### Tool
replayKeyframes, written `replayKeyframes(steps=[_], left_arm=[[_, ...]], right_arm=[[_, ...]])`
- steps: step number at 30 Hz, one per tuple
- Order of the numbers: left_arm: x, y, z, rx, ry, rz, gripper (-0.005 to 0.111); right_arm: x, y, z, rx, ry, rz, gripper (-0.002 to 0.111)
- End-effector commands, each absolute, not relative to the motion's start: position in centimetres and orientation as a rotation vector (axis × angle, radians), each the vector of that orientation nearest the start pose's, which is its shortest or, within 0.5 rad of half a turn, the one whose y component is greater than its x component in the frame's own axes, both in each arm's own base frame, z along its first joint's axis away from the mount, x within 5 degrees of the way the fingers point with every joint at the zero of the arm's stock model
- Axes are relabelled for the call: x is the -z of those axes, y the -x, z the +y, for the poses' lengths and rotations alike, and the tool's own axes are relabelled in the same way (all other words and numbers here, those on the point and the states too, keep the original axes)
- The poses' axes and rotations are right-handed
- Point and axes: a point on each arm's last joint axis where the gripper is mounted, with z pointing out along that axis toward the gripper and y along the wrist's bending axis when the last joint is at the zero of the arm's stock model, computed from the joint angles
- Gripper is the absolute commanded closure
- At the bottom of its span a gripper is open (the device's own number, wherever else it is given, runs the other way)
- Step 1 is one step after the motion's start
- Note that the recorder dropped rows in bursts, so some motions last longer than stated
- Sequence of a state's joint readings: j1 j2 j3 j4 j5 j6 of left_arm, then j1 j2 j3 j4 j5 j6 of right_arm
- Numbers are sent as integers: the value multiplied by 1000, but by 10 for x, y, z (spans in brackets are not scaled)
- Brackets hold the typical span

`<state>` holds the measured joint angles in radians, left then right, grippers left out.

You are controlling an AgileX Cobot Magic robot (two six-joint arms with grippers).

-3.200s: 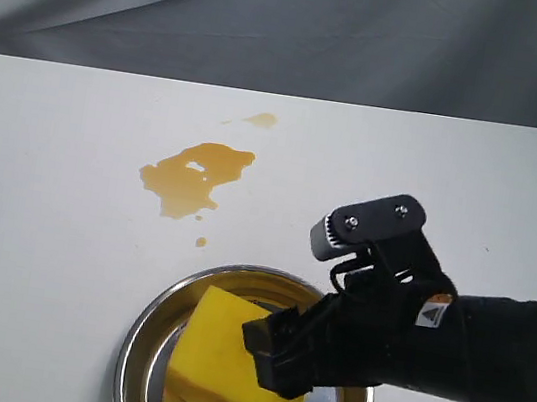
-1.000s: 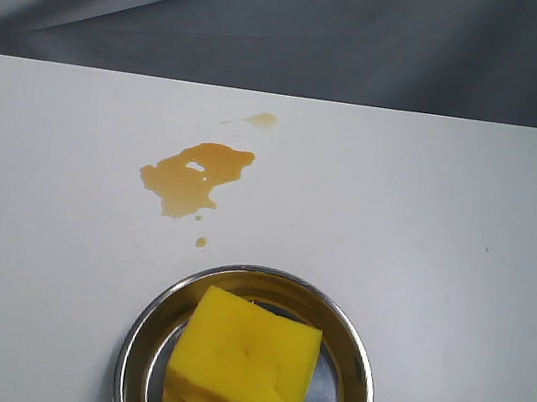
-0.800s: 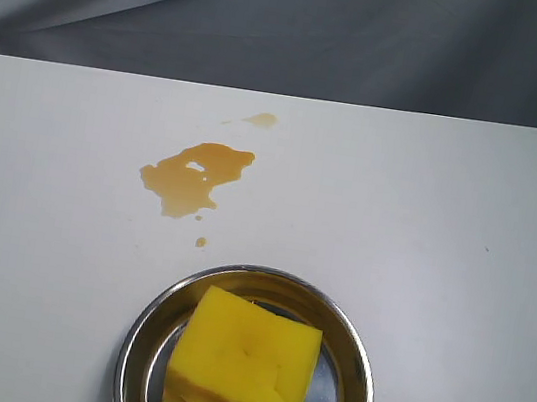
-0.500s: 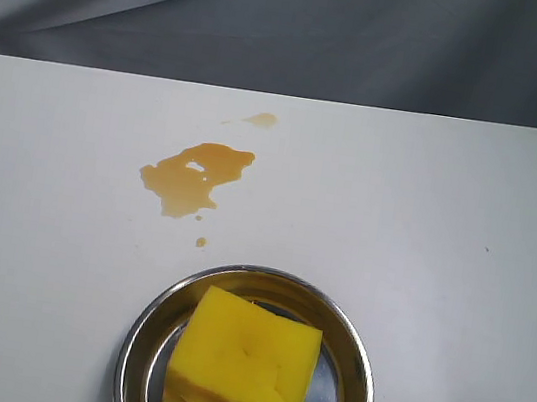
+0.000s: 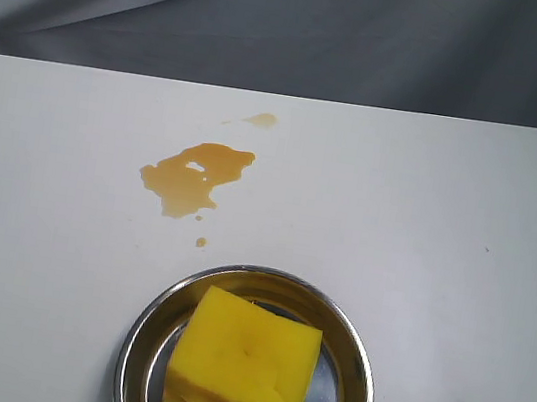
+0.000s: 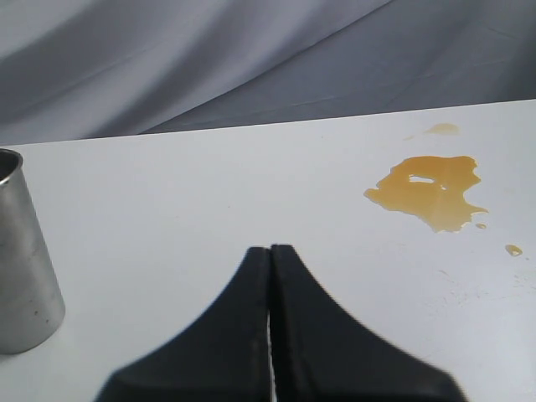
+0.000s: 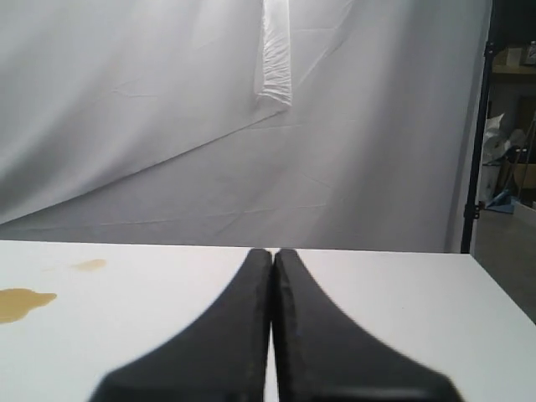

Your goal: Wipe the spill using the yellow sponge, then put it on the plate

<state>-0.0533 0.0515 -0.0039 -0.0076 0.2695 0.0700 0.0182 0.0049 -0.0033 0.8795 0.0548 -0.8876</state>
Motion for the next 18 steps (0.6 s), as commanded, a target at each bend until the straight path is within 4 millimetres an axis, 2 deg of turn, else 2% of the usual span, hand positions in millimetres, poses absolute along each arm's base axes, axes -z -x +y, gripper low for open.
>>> replayKeyframes(steps=[1, 12, 18], left_arm=[[-186, -58, -4, 7, -104, 1795, 107], [-186, -58, -4, 7, -104, 1795, 107], [-186, -58, -4, 7, -104, 1795, 107]], right_arm=[[-206, -56, 3, -13, 44, 1559, 108], [-197, -56, -8, 38, -92, 1661, 108], [-195, -56, -6, 59, -35, 1689, 108]])
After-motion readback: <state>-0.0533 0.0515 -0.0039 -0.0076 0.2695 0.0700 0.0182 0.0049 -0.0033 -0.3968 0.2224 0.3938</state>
